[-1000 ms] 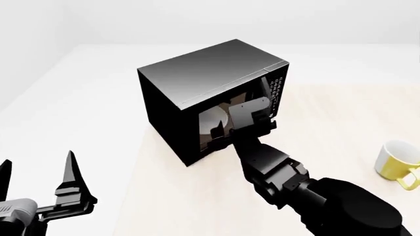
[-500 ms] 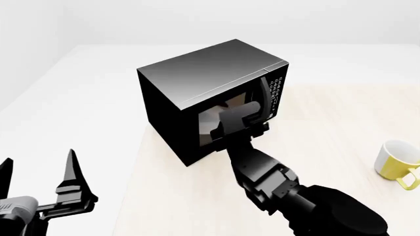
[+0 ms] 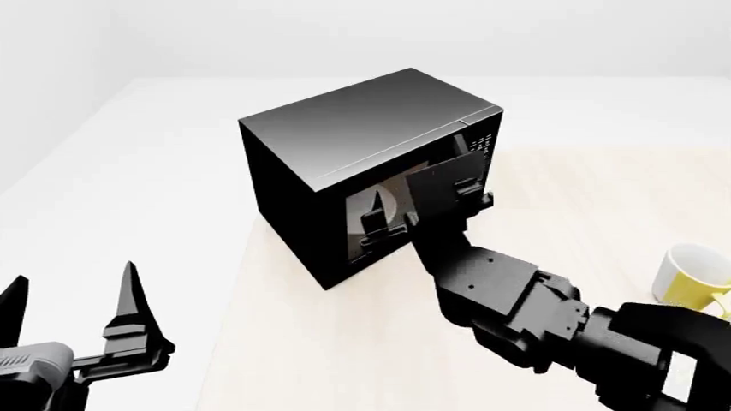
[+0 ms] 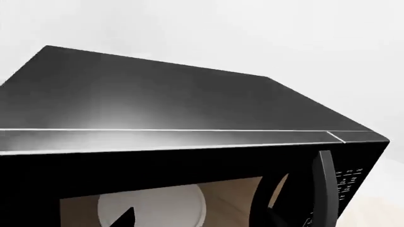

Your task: Close the microwave.

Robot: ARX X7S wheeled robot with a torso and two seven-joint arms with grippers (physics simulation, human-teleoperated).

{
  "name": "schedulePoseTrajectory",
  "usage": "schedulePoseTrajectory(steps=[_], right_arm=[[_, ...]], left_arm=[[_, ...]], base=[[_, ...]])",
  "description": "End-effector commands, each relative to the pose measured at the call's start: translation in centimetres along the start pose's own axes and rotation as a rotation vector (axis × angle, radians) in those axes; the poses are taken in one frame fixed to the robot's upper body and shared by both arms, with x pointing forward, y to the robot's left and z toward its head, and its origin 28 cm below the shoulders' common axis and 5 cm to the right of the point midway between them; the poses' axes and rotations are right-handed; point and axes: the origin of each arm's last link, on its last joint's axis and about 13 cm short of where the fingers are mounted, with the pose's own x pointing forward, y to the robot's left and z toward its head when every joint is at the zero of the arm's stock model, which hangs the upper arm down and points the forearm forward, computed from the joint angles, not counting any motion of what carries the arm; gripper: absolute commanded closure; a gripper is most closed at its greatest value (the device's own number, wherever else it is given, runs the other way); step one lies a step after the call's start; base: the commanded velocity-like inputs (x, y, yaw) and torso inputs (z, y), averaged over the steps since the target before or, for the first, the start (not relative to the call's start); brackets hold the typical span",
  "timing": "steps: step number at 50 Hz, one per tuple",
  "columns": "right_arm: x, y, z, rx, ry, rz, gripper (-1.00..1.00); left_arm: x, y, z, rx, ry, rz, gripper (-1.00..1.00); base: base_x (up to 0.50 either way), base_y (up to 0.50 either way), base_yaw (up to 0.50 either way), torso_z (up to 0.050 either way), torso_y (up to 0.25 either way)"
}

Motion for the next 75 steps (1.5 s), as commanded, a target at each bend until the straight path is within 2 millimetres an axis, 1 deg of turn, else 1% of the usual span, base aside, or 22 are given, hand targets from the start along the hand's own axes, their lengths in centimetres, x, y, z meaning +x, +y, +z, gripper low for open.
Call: schedulePoseTrajectory(steps=[1, 3, 6, 7, 8, 9, 14, 17, 18, 19, 24, 30, 42, 48, 56, 61, 75], right_arm=[[-4.0, -0.3, 2.2, 0.036, -0.087, 0.02, -1.0], [-4.2, -0.3, 2.3, 0.045, -0.093, 0.024, -1.0], [-5.5, -0.6, 2.9, 0.068, -0.126, 0.016, -1.0], [-5.5, -0.6, 2.9, 0.068, -0.126, 0.016, -1.0], [-6.4, -0.7, 3.3, 0.078, -0.15, 0.01, -1.0], [-6.4, -0.7, 3.3, 0.078, -0.15, 0.01, -1.0], [-8.4, -1.0, 4.3, 0.094, -0.207, -0.005, -1.0], [-8.4, -1.0, 4.3, 0.094, -0.207, -0.005, -1.0], [-9.9, -1.3, 5.1, 0.1, -0.253, -0.02, -1.0], [-10.0, -1.3, 5.1, 0.1, -0.253, -0.02, -1.0], [-12.0, -1.7, 6.0, 0.119, -0.305, -0.035, -1.0], [-13.9, -2.0, 6.6, 0.127, -0.348, -0.052, -1.0], [-16.6, -3.0, 7.5, 0.137, -0.412, -0.097, -1.0], [-17.4, -3.6, 7.7, 0.135, -0.431, -0.123, -1.0], [-19.7, -4.3, 8.5, 0.133, -0.49, -0.166, -1.0], [-20.7, -4.5, 8.9, 0.132, -0.515, -0.186, -1.0], [-23.5, -4.7, 8.8, 0.126, -0.586, -0.226, -1.0]], left_arm=[[0.0, 0.0, 0.0, 0.001, 0.001, -0.001, -1.0], [0.0, 0.0, 0.0, 0.001, 0.0, -0.001, -1.0], [0.0, 0.0, -0.1, 0.002, 0.0, 0.0, -1.0], [0.0, 0.0, -0.1, 0.002, 0.0, 0.0, -1.0], [0.0, -0.1, 0.0, 0.002, 0.0, -0.001, -1.0], [0.0, -0.1, 0.0, 0.002, 0.0, 0.0, -1.0], [-0.1, 0.0, 0.0, 0.002, -0.002, 0.001, -1.0], [-0.1, 0.0, 0.0, 0.002, -0.002, 0.001, -1.0], [-0.1, 0.0, 0.0, 0.001, -0.002, 0.001, -1.0], [-0.1, 0.0, 0.0, 0.001, -0.002, 0.001, -1.0], [-0.2, 0.0, 0.1, 0.001, -0.007, 0.001, -1.0], [-0.4, 0.1, 0.3, 0.0, -0.011, 0.001, -1.0], [-0.6, 0.0, 0.7, 0.001, -0.021, -0.001, -1.0], [-0.7, 0.0, 0.8, 0.003, -0.027, -0.001, -1.0], [-1.1, 0.0, 1.2, 0.005, -0.046, 0.0, -1.0], [-1.4, 0.0, 1.5, 0.007, -0.059, -0.002, -1.0], [-1.6, -0.1, 1.7, 0.01, -0.069, -0.004, -1.0]], base=[[0.0, 0.0, 0.0, 0.0, 0.0], [0.0, 0.0, 0.0, 0.0, 0.0], [0.0, 0.0, 0.0, 0.0, 0.0], [0.0, 0.0, 0.0, 0.0, 0.0], [0.0, 0.0, 0.0, 0.0, 0.0], [0.0, 0.0, 0.0, 0.0, 0.0], [0.0, 0.0, 0.0, 0.0, 0.0], [0.0, 0.0, 0.0, 0.0, 0.0], [0.0, 0.0, 0.0, 0.0, 0.0], [0.0, 0.0, 0.0, 0.0, 0.0], [0.0, 0.0, 0.0, 0.0, 0.0], [0.0, 0.0, 0.0, 0.0, 0.0], [0.0, 0.0, 0.0, 0.0, 0.0], [0.0, 0.0, 0.0, 0.0, 0.0], [0.0, 0.0, 0.0, 0.0, 0.0], [0.0, 0.0, 0.0, 0.0, 0.0], [0.0, 0.0, 0.0, 0.0, 0.0]])
